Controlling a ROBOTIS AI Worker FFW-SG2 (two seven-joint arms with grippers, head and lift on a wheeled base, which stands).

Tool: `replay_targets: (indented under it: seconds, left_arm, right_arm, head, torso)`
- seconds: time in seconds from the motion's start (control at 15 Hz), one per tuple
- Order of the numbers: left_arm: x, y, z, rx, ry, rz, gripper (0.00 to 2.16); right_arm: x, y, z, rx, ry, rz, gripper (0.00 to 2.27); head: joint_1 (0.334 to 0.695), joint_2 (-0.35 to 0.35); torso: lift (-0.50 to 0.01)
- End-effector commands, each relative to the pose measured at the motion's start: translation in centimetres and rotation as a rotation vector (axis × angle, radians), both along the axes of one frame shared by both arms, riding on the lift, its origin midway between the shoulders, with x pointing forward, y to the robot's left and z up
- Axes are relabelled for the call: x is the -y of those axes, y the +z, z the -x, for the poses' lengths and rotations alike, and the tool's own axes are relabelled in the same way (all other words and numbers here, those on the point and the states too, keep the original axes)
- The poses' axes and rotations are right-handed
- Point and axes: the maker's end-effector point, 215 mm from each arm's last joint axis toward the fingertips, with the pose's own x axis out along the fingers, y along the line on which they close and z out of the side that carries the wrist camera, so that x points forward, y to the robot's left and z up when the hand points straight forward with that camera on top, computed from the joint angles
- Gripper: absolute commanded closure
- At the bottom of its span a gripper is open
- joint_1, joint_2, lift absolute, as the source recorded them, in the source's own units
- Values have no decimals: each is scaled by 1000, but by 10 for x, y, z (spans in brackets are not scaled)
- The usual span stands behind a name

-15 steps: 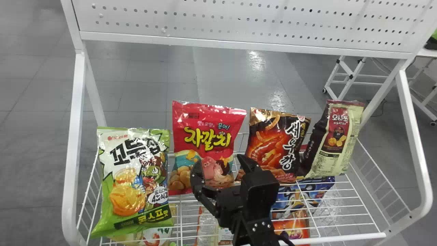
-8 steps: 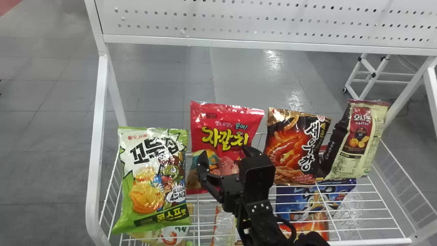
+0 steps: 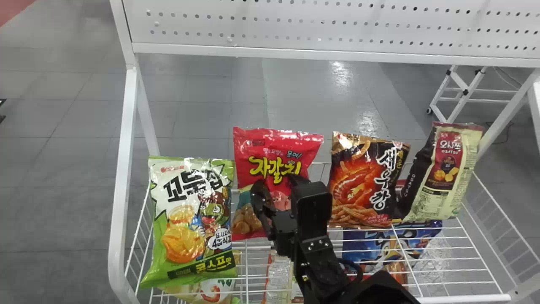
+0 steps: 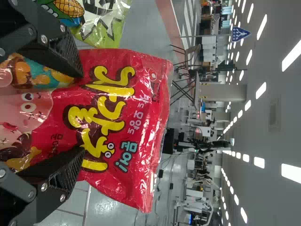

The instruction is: Hold basket handle with left hand then pick Jagalchi snack with right hand and place into basket

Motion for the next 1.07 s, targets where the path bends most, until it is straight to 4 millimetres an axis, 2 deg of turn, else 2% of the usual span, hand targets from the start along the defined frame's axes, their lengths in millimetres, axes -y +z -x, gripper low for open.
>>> replay_targets:
  seconds: [0.0,0.07,0.2,0.47,0.8,1.0]
  left_arm:
    - [0,0,0,-1,0,0,1396]
    - [0,-1,0,-2,0,0,1396]
    - [0,-1,0,-2,0,0,1396]
    - [-1,0,0,0,-1,-1,1396]
    - [0,1,1,3,-6,3,1396]
    - [0,1,2,0,-7,9,1396]
  right_arm:
    - [0,3,4,1,3,-10,1767]
    - [0,7,7,8,4,-13,1909]
    - [1,23,12,45,3,-37,1949]
    - [6,37,31,66,-2,-43,1953]
    - [32,78,63,122,-27,-47,1953]
    - [51,107,94,127,-16,-23,1953]
  head:
    - [695,-111]
    - [695,-111]
    - [695,-112]
    - [695,-119]
    - [695,-155]
    - [695,-213]
  torso:
    - [-10]
    - [-10]
    - [-10]
    - [-10]
    - [-10]
    - [-10]
